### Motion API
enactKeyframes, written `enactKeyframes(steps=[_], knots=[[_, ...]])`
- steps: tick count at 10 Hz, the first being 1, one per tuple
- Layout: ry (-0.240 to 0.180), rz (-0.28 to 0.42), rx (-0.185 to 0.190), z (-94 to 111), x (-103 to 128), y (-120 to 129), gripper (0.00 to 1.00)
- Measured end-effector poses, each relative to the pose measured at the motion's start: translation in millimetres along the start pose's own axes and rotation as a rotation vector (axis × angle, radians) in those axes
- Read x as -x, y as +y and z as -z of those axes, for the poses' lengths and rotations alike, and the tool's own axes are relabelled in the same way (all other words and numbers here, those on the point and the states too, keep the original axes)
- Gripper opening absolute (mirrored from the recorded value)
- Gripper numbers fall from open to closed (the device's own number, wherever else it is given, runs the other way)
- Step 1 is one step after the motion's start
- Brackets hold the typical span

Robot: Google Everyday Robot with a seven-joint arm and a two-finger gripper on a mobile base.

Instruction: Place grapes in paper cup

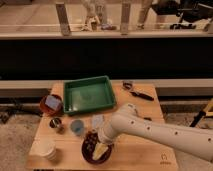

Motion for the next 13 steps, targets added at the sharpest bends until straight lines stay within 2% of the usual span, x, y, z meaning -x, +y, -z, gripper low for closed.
enactKeyframes(steps=[3,5,7,8,9,10,13], knots=[[-0.017,0.020,0.004,-7.0,12.2,-7.2,0.78],[-0.033,0.026,0.004,-12.9,18.7,-12.1,0.56],[-0.045,0.040,-0.012,-13.0,23.5,-13.3,0.33],[-0.050,0.059,-0.025,-10.7,28.8,-11.8,0.16],[-0.055,0.065,-0.036,-9.1,30.9,-10.9,0.05],[-0.061,0.070,-0.050,-6.4,33.3,-9.7,0.00],[-0.067,0.074,-0.070,-3.1,36.6,-9.0,0.00]])
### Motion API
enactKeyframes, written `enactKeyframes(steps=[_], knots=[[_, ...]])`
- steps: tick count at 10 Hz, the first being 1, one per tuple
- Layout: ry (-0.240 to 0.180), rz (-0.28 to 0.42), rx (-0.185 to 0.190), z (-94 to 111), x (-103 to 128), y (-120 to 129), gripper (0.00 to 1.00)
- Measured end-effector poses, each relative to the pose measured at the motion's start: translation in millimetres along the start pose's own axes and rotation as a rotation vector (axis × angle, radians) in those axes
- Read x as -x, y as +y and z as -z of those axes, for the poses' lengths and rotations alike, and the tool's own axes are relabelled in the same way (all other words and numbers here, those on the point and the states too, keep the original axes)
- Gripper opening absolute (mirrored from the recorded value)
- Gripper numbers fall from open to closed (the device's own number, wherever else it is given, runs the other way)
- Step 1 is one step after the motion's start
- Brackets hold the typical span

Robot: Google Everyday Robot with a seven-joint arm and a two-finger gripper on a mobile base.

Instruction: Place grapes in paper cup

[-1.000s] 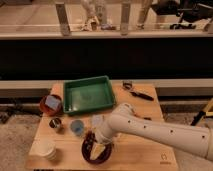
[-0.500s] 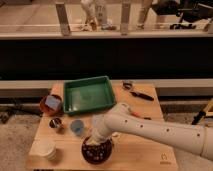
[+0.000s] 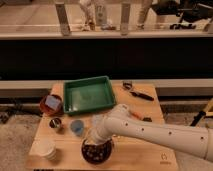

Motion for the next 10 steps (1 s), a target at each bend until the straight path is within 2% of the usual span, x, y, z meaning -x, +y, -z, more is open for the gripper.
enactKeyframes(steps=[3,6,10], knots=[[0.001,0.003,-0.015,2.2,1.1,0.0,0.00],[-0.013,-0.005,-0.036,20.1,5.9,-6.0,0.00],[-0.024,-0.022,-0.109,91.0,37.5,-23.0,0.00]])
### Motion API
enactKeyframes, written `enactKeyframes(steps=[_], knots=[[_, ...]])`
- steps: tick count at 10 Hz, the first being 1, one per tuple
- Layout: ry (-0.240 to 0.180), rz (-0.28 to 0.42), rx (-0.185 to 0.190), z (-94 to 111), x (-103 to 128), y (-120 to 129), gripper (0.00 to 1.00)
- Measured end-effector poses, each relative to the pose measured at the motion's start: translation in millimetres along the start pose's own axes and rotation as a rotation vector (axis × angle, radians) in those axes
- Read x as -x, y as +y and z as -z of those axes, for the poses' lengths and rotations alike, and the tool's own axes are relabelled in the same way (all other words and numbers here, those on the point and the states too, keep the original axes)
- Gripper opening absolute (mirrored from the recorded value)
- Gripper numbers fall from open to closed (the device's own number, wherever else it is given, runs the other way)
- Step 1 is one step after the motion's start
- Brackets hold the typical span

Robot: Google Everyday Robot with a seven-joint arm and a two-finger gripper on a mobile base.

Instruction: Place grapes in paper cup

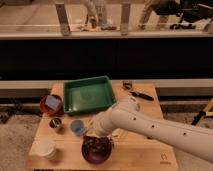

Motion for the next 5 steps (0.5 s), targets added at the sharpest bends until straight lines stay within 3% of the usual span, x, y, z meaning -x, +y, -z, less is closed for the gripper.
enactKeyframes(steps=[5], knots=[[-0.021,0.046,-0.026,57.5,46.5,-15.4,0.00]])
